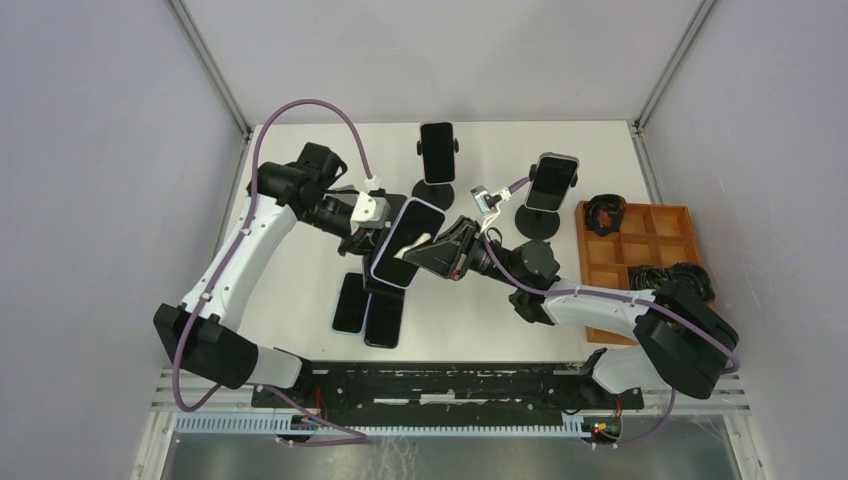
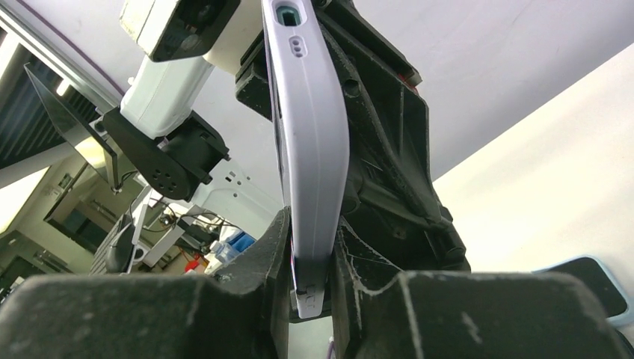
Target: Remove the phone from the phone stand
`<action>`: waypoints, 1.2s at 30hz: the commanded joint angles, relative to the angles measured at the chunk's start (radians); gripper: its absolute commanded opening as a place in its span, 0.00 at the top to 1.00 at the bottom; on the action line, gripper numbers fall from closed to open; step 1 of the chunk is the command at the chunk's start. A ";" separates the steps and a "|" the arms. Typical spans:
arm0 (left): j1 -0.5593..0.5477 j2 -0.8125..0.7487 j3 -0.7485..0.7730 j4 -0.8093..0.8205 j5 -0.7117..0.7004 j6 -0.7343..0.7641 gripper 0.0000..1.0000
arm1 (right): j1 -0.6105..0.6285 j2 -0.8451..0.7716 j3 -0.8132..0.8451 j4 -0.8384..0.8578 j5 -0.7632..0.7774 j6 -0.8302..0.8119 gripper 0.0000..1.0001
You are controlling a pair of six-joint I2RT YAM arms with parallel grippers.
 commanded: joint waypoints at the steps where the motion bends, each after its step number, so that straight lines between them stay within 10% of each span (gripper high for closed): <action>1: -0.003 -0.041 -0.016 -0.078 -0.051 0.041 0.98 | -0.035 -0.064 0.036 0.077 0.139 -0.037 0.75; 12: -0.011 -0.073 -0.040 -0.078 -0.075 0.069 0.98 | -0.048 -0.025 0.076 0.045 0.153 0.021 0.61; 24: -0.013 -0.087 -0.063 -0.078 -0.135 0.127 0.98 | -0.127 -0.127 0.013 -0.022 0.076 0.122 1.00; 36: -0.013 -0.105 0.009 -0.075 -0.105 0.177 0.98 | -0.151 -0.232 -0.162 -0.509 0.091 -0.047 1.00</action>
